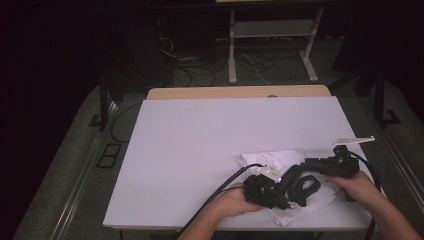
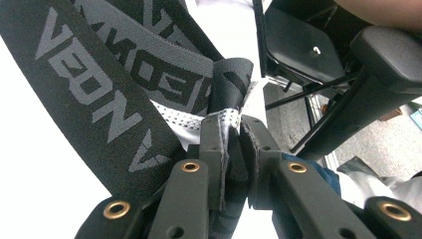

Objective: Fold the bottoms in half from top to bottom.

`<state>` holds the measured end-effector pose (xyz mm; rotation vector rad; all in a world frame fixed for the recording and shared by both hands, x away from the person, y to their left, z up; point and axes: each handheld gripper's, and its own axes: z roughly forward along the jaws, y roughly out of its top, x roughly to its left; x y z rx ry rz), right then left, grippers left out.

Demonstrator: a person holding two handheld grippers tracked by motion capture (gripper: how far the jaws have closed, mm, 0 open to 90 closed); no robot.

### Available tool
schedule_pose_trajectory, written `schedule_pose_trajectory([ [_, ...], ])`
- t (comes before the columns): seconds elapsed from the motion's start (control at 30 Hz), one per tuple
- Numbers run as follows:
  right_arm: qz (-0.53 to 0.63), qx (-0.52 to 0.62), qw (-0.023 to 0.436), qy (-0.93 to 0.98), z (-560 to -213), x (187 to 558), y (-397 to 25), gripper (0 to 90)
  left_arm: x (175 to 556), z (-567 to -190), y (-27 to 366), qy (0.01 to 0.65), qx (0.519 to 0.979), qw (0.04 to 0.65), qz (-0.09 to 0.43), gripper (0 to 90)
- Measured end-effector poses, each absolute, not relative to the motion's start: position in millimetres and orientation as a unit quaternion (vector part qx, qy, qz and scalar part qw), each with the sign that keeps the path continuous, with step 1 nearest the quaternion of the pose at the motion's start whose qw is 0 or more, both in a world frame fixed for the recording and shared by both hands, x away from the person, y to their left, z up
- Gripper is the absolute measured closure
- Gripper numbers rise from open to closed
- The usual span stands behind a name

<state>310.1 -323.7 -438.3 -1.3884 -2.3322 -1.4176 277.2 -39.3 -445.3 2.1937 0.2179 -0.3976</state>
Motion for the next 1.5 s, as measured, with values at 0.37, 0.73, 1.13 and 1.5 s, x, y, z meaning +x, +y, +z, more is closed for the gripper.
schedule_pose_trajectory([
  [0.37, -0.474, -0.446, 0.083, -0.755, -443, 308, -322, 80.3, 279, -445, -38, 0.087, 0.877, 0.444, -0.159, 79.1],
  [0.73, -0.496, -0.423, 0.042, -0.757, -426, 293, -329, 87.4, 282, -444, -32, 0.092, 0.864, 0.464, -0.176, 74.2],
  [1.13, -0.505, -0.405, 0.005, -0.762, -408, 250, -343, 87.3, 286, -429, -7, 0.105, 0.830, 0.514, -0.190, 61.5],
  [1.5, -0.502, -0.397, -0.026, -0.768, -423, 203, -369, 87.2, 289, -426, 4, 0.118, 0.825, 0.523, -0.181, 61.3],
])
